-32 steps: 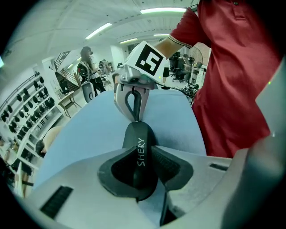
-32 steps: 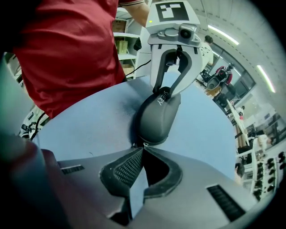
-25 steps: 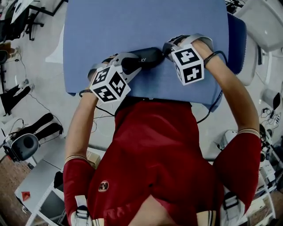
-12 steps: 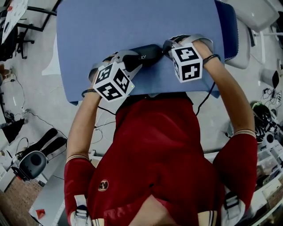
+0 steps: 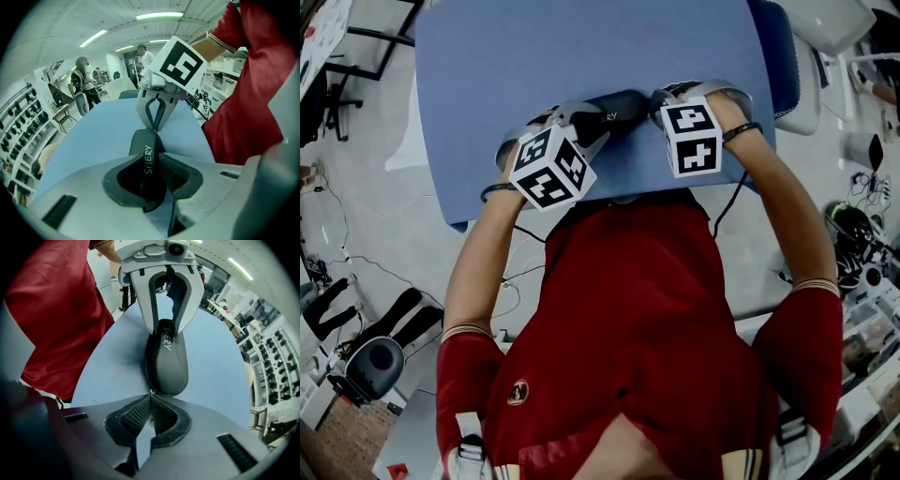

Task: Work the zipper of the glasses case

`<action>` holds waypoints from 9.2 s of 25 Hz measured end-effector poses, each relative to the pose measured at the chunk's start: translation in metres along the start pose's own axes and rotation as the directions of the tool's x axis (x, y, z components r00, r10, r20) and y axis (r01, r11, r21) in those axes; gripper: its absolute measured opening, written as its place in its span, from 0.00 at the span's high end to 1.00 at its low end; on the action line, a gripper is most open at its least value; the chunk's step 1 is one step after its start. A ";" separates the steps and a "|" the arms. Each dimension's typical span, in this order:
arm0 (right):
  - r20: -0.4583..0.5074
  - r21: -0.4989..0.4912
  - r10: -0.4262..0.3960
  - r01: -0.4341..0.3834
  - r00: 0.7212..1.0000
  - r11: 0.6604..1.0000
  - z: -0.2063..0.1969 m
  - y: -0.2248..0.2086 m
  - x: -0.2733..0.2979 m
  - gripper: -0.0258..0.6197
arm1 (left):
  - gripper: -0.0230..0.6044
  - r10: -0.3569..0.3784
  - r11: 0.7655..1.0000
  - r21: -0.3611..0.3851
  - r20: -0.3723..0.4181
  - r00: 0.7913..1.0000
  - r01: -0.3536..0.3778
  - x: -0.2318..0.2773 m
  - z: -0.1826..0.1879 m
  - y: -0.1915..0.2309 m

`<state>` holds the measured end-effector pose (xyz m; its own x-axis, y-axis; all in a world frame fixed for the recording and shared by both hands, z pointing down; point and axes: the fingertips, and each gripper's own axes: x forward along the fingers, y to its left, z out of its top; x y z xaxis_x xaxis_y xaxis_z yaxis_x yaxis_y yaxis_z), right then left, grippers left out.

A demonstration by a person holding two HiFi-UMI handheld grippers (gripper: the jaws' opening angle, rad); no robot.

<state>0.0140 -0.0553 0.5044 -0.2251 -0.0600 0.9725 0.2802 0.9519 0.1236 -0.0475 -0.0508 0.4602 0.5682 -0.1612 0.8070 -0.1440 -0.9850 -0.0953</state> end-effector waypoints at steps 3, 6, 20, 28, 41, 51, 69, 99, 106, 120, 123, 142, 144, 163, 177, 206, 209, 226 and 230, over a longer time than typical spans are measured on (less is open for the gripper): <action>0.009 0.073 -0.019 0.018 1.000 0.997 0.005 0.001 0.001 0.96 | 0.81 -0.009 1.000 0.015 0.005 1.000 0.009 -0.002 -0.002 0.001; 0.021 0.161 -0.046 0.042 0.999 0.986 0.012 0.000 0.002 0.96 | 0.81 -0.024 0.999 0.027 0.012 1.000 0.024 -0.005 -0.006 0.003; 0.063 0.550 -0.257 0.181 0.964 0.815 0.047 0.000 0.007 0.96 | 0.81 -0.077 0.995 0.064 0.006 0.997 0.076 -0.009 -0.013 0.009; 0.041 0.644 -0.335 0.231 0.941 0.729 0.048 0.009 0.008 0.96 | 0.81 -0.109 0.992 0.065 0.011 0.994 0.108 -0.001 -0.005 0.001; 0.101 0.745 -0.389 0.190 0.916 0.639 0.051 0.018 0.004 0.96 | 0.81 -0.137 0.990 0.024 0.001 0.991 0.137 0.002 0.005 -0.008; 0.149 0.807 -0.444 0.151 0.883 0.571 0.057 0.008 0.004 0.96 | 0.82 -0.168 0.986 -0.007 -0.038 0.985 0.168 -0.003 0.004 0.005; 0.027 0.918 -0.514 0.183 0.857 0.352 0.080 0.001 0.012 0.96 | 0.83 -0.346 0.935 0.072 -0.016 0.938 0.347 -0.010 -0.004 0.007; -0.097 0.981 -0.566 0.174 0.819 0.085 0.113 -0.004 0.022 0.96 | 0.91 -0.519 0.840 0.155 -0.046 0.853 0.519 -0.007 -0.006 0.010; -0.115 0.990 -0.577 0.138 0.808 -0.003 0.119 -0.004 0.021 0.96 | 0.92 -0.546 0.824 0.160 -0.032 0.837 0.543 -0.007 -0.005 0.010; -0.154 0.975 -0.591 0.024 0.792 -0.223 0.143 -0.008 0.027 0.96 | 0.93 -0.565 0.802 0.205 -0.045 0.824 0.561 -0.009 -0.007 0.007; -0.171 0.961 -0.604 -0.003 0.778 -0.276 0.144 -0.010 0.027 0.96 | 0.93 -0.568 0.799 0.209 -0.044 0.822 0.564 -0.010 -0.007 0.007; -0.155 0.852 -0.619 -0.213 0.770 -0.479 0.155 -0.025 0.032 0.96 | 0.95 -0.708 0.699 0.128 -0.014 0.706 0.704 -0.007 -0.008 0.013; -0.159 0.841 -0.623 -0.225 0.766 -0.492 0.156 -0.027 0.033 0.96 | 0.95 -0.712 0.694 0.136 -0.020 0.702 0.707 -0.007 -0.008 0.013; -0.189 0.721 -0.653 -0.347 0.733 -0.599 0.163 -0.048 0.037 0.96 | 0.95 -0.756 0.649 0.113 -0.012 0.655 0.752 -0.008 -0.007 0.010; -0.234 0.592 -0.678 -0.451 0.697 -0.668 0.157 -0.062 0.036 0.96 | 0.95 -0.801 0.598 0.068 0.038 0.597 0.799 -0.008 -0.004 0.016; -0.181 0.744 -0.669 -0.344 0.721 -0.573 0.156 -0.045 0.028 0.96 | 0.91 -0.801 0.596 0.186 0.059 0.596 0.781 -0.013 0.005 0.015; -0.163 0.764 -0.658 -0.328 0.735 -0.556 0.154 -0.029 0.027 0.96 | 0.83 -0.776 0.617 0.297 0.080 0.625 0.729 -0.017 0.013 0.015; -0.155 0.907 -0.560 -0.108 0.814 -0.408 0.114 0.047 0.016 0.96 | 0.81 -0.615 0.424 0.831 -0.028 0.788 0.361 -0.003 0.029 -0.019; -0.171 0.926 -0.540 -0.052 0.824 -0.373 0.095 0.062 0.009 0.96 | 0.81 -0.585 0.369 0.876 -0.042 0.810 0.312 0.001 0.037 -0.025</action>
<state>-0.0595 0.0314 0.5022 -0.1773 -0.6149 0.7684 -0.9573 -0.0736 -0.2797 -0.0136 -0.0286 0.4416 0.5100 0.4486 0.7339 0.8337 -0.4677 -0.2935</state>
